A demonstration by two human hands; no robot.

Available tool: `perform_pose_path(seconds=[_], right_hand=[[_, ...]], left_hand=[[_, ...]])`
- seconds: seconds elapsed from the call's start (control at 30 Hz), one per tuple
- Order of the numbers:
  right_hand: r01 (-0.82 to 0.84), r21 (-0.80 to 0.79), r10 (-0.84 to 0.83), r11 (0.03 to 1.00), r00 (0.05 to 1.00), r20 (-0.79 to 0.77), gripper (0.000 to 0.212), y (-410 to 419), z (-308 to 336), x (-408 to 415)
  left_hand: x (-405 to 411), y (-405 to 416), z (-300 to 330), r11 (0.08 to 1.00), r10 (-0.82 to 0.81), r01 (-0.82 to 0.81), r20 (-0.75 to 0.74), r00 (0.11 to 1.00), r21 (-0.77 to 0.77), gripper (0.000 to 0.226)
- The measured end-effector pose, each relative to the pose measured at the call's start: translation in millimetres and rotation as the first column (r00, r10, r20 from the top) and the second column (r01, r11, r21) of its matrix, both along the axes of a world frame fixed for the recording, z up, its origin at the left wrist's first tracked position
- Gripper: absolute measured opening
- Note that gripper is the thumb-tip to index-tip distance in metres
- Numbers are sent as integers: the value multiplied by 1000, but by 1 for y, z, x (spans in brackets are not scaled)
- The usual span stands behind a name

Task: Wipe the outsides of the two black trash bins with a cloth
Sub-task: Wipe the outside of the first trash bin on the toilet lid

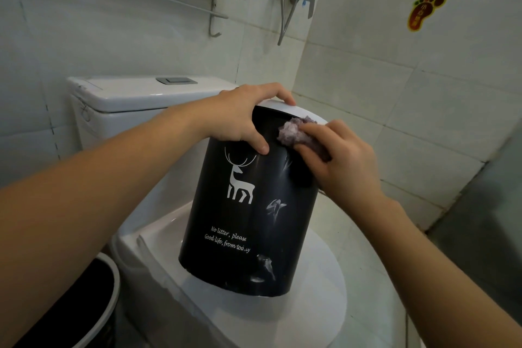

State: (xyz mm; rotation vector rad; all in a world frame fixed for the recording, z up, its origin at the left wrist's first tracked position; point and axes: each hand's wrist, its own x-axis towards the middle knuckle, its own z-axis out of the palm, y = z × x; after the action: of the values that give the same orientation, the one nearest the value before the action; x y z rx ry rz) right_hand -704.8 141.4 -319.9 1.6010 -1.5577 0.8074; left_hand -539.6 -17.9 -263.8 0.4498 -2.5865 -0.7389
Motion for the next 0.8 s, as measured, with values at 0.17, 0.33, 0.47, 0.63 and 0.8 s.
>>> perform_pose_path(seconds=[0.17, 0.33, 0.47, 0.63, 0.8], right_hand=[[-37, 82, 39, 996, 999, -27, 32, 8, -14, 7], [-99, 257, 162, 961, 958, -235, 31, 26, -31, 7], [-47, 123, 65, 991, 987, -144, 30, 15, -17, 2], [30, 58, -31, 998, 999, 20, 35, 5, -15, 6], [-96, 230, 128, 968, 984, -127, 33, 24, -35, 10]], left_hand=[[-1, -3, -2, 1000, 22, -22, -7, 1000, -9, 81], [1, -6, -2, 1000, 19, -19, -3, 1000, 22, 80], [1, -5, -2, 999, 3, -3, -9, 1000, 34, 80], [1, -6, -3, 999, 11, -12, 3, 1000, 35, 80], [3, -10, -4, 998, 24, -23, -6, 1000, 54, 80]])
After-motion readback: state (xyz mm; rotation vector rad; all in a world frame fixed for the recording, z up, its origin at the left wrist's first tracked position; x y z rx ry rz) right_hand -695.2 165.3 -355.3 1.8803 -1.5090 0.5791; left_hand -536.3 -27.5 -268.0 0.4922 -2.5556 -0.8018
